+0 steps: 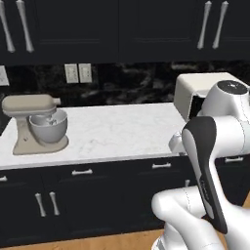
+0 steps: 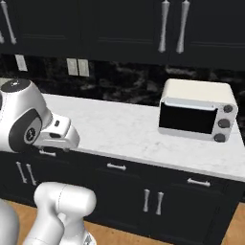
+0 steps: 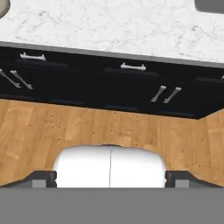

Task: Navigate to the toaster oven.

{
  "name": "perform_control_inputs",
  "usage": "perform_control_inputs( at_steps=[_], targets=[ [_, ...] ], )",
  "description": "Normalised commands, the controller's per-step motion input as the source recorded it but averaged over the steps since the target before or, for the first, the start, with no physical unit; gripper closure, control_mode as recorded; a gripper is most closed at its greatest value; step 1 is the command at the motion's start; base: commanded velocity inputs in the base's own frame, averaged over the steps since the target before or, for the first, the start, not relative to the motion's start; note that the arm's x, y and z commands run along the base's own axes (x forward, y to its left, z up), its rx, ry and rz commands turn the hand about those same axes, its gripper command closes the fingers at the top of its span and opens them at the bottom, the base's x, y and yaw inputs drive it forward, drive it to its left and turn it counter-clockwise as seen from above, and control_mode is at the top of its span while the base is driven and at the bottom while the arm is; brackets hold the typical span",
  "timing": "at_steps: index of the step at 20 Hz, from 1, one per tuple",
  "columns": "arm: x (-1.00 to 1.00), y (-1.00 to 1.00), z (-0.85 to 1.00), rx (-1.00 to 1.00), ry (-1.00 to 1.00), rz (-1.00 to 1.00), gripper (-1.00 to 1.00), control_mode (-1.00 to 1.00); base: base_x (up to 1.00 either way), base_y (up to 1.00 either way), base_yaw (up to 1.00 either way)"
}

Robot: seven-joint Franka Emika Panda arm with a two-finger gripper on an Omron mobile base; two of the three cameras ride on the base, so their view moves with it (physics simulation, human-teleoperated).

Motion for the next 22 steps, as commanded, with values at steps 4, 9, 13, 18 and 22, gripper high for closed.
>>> perform_control_inputs(
  at_steps=[4,9,13,18,22],
  targets=[
    [0.00,0.00,0.00,0.00,0.00,0.00,-1.00,1.00,0.19,-1.00,-0.01],
    [0.00,0.00,0.00,0.00,0.00,0.00,-1.00,1.00,0.37,-1.00,-0.13],
    [0.00,0.00,0.00,0.00,0.00,0.00,-1.00,1.00,0.63,-0.80,-0.05],
    [0.00,0.00,0.00,0.00,0.00,0.00,-1.00,1.00,0.79,-0.47,0.00],
    [0.00,0.00,0.00,0.00,0.00,0.00,-1.00,1.00,0.64,-0.38,0.00]
  ],
)
